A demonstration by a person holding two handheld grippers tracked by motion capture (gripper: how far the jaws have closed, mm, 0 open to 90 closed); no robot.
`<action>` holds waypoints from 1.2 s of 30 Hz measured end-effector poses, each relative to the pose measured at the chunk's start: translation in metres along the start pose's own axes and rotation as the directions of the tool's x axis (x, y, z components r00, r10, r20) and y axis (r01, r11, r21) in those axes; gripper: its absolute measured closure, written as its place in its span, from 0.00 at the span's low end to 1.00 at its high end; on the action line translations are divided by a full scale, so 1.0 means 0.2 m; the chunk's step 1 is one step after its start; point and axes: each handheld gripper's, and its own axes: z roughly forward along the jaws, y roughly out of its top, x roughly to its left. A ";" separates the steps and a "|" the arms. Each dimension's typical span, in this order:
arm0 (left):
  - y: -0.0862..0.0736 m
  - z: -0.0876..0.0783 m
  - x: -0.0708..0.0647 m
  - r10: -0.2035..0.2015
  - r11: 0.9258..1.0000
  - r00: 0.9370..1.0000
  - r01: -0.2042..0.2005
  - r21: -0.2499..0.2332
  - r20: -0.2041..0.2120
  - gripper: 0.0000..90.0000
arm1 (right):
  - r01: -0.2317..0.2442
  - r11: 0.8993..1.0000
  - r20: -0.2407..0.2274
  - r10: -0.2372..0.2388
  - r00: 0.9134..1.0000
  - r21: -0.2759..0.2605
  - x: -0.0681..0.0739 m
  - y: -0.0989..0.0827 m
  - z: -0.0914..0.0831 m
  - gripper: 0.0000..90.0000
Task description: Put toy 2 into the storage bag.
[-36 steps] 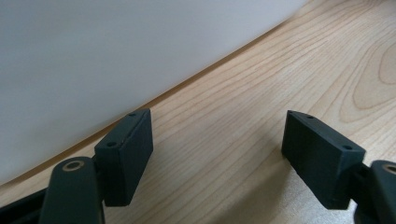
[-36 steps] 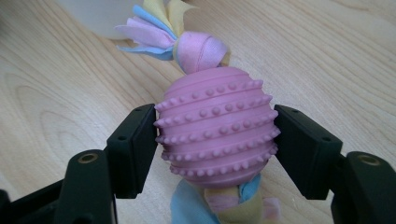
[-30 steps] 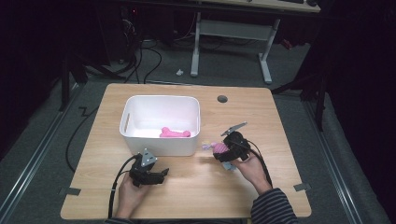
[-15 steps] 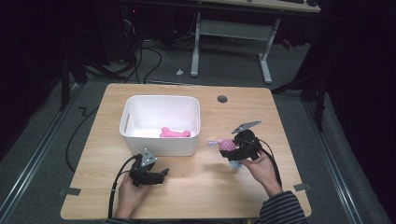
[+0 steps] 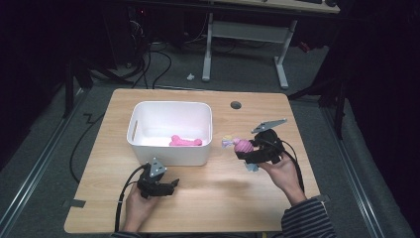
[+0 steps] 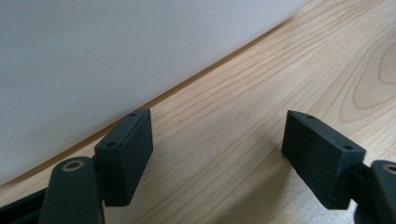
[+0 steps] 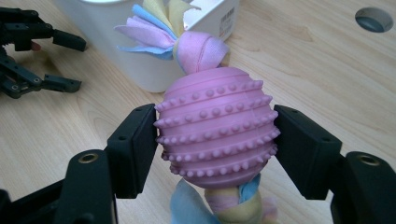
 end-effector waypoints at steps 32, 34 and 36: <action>0.00 0.00 0.00 0.000 1.000 1.000 0.000 0.000 0.000 0.28 | 0.142 0.988 -0.071 -0.147 0.987 -0.067 0.16 0.40 -0.01 0.37; 0.00 0.00 0.00 0.000 1.000 1.000 0.000 0.000 0.000 0.28 | 0.138 0.988 -0.075 -0.143 0.987 -0.071 0.17 0.41 -0.01 0.37; 0.00 0.00 0.00 0.000 1.000 1.000 0.000 0.000 0.000 0.28 | 0.139 0.987 -0.081 -0.145 0.986 -0.076 0.17 0.43 -0.01 0.37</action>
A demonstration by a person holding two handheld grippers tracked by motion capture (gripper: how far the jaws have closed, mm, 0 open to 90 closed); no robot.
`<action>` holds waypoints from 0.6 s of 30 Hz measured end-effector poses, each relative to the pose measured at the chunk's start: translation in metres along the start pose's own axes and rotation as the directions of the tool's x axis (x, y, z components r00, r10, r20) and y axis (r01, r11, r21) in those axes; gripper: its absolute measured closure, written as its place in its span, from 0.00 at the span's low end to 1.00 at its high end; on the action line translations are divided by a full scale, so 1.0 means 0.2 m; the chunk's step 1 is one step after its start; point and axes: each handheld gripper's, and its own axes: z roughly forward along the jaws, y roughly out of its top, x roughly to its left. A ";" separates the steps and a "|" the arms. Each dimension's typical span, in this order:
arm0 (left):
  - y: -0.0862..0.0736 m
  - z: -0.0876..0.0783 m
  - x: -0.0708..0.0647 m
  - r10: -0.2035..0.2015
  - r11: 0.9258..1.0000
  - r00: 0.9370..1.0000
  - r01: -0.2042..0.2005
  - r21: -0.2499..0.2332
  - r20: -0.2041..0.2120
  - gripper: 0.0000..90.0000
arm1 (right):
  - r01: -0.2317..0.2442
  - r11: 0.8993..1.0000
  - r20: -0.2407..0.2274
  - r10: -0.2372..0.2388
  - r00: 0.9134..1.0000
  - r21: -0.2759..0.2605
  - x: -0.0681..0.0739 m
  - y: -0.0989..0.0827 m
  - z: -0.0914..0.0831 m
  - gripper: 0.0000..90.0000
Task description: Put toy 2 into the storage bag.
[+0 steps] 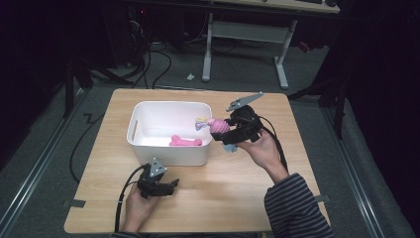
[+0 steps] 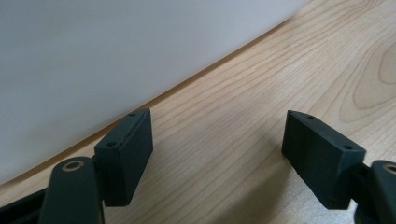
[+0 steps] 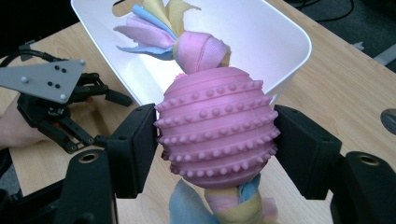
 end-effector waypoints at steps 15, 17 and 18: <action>0.00 0.00 0.00 0.001 1.000 1.000 -0.001 0.000 -0.001 0.28 | 0.016 0.999 -0.028 -0.015 1.000 0.033 0.00 0.12 0.09 0.37; 0.00 0.00 0.00 0.001 1.000 1.000 -0.001 0.000 -0.001 0.28 | 0.026 0.999 -0.027 -0.025 0.999 0.038 0.01 0.14 0.11 0.37; 0.00 0.00 0.00 0.001 1.000 1.000 -0.001 0.000 -0.001 0.28 | 0.028 0.999 -0.026 -0.027 0.999 0.039 0.01 0.15 0.12 0.37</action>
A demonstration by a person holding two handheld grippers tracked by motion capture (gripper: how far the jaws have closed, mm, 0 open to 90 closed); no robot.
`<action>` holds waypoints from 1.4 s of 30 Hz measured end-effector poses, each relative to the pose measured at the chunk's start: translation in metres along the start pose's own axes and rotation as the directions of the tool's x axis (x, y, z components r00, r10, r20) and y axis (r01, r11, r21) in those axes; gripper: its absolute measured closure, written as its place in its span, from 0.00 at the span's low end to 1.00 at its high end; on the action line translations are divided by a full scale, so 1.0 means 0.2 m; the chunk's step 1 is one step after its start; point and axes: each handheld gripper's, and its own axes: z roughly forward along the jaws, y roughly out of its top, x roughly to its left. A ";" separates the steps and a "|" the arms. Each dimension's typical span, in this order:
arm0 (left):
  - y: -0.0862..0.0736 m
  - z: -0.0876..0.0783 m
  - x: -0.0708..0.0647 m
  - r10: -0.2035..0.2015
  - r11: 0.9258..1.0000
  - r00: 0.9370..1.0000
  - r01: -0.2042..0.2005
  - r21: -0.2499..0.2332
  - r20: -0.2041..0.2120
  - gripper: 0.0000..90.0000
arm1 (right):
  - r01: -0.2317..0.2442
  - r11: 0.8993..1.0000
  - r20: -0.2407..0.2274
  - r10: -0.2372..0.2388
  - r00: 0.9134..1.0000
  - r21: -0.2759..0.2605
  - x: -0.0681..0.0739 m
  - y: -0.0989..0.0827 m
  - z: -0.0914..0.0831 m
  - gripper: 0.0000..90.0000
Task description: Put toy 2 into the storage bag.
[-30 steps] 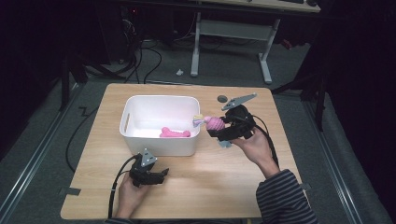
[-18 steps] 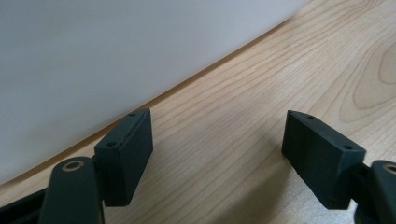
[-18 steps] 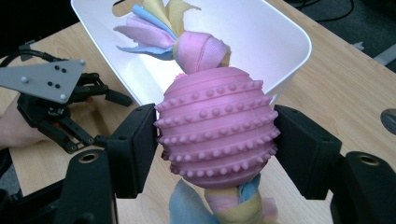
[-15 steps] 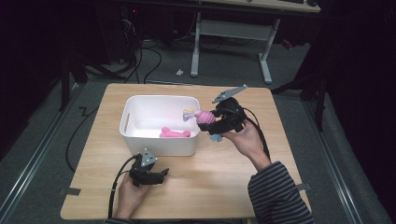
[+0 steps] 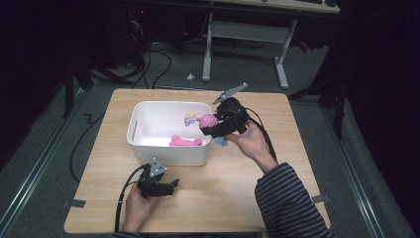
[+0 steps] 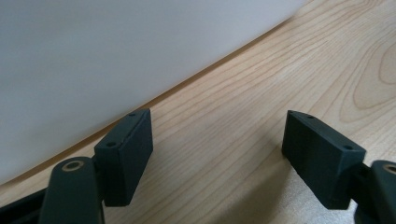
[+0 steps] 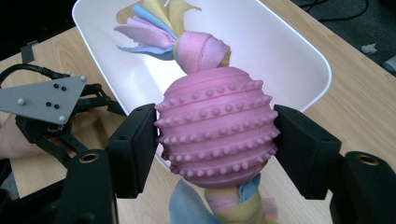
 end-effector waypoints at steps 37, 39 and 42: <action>0.00 0.00 0.00 0.000 1.000 1.000 0.000 -0.001 0.000 0.28 | 0.104 0.987 -0.090 -0.094 0.992 0.125 0.14 0.16 0.39 0.37; 0.00 0.00 0.00 0.000 1.000 1.000 0.000 0.000 0.000 0.28 | 0.114 0.984 -0.094 -0.102 0.990 0.134 0.15 0.16 0.41 0.37; 0.00 0.00 0.00 0.000 1.000 1.000 0.000 -0.001 0.000 0.28 | 0.120 0.982 -0.101 -0.106 0.989 0.143 0.16 0.16 0.42 0.37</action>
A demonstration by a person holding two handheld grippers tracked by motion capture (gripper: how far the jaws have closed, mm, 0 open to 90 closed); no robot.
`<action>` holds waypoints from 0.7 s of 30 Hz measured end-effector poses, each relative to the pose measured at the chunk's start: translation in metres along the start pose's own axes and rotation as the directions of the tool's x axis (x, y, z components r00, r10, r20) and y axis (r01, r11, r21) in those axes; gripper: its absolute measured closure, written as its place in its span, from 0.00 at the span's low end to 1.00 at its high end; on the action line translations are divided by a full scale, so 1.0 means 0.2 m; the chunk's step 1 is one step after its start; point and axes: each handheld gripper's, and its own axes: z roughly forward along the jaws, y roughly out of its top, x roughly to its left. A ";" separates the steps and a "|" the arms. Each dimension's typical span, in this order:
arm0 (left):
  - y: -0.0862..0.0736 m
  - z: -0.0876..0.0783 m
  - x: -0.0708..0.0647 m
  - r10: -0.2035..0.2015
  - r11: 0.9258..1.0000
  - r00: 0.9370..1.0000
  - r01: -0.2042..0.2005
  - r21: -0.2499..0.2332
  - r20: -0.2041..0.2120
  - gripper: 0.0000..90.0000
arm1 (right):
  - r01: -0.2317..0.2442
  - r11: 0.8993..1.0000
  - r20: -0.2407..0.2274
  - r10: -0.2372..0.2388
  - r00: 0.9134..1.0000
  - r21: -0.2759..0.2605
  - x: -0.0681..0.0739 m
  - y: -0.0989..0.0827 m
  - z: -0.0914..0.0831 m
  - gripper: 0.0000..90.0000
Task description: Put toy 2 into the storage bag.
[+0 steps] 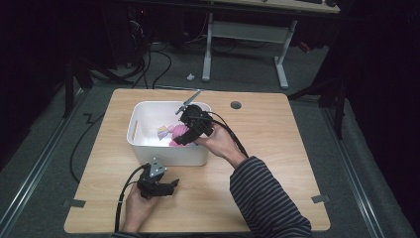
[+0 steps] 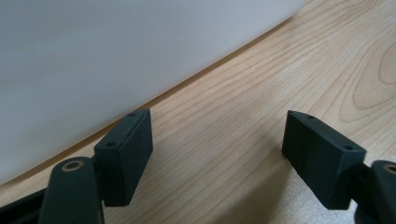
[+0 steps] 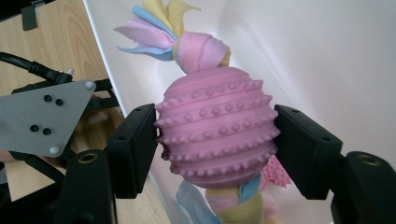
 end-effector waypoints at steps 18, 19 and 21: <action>0.00 0.00 0.00 -0.001 1.000 1.000 0.001 -0.001 0.001 0.28 | -0.005 0.993 0.030 0.009 1.000 -0.120 0.01 -0.06 -0.12 0.26; 0.00 0.00 0.00 -0.001 1.000 1.000 0.001 0.000 0.002 0.27 | -0.006 0.991 0.037 0.011 0.999 -0.131 0.01 -0.07 -0.13 0.26; 0.00 0.00 0.00 0.000 1.000 1.000 0.000 0.001 0.002 0.27 | -0.014 0.989 0.046 0.022 0.999 -0.150 0.02 -0.09 -0.16 0.27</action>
